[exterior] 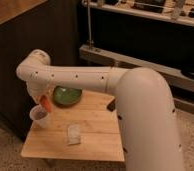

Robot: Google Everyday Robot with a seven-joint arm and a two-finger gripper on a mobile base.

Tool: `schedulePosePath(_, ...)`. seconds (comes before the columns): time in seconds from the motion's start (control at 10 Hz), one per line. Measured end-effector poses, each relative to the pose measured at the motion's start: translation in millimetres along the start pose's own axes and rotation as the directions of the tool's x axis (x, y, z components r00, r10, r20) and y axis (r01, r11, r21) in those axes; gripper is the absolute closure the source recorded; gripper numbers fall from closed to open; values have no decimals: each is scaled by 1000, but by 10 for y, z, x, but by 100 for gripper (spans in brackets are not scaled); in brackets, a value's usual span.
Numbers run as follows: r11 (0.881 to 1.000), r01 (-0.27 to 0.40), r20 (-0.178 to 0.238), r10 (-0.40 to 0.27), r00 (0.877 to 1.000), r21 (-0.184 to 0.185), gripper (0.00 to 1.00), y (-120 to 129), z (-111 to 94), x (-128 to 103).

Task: Place the pepper in the ceramic cup

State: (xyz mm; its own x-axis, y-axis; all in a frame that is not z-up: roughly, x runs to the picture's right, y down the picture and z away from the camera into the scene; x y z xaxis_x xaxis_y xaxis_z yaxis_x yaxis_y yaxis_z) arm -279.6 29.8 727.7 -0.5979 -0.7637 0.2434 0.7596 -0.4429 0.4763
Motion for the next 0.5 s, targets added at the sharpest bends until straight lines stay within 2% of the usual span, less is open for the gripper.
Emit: schedulePosePath(0.5, 1000, 12, 7, -12, 1000, 0, 97, -69, 11, 28)
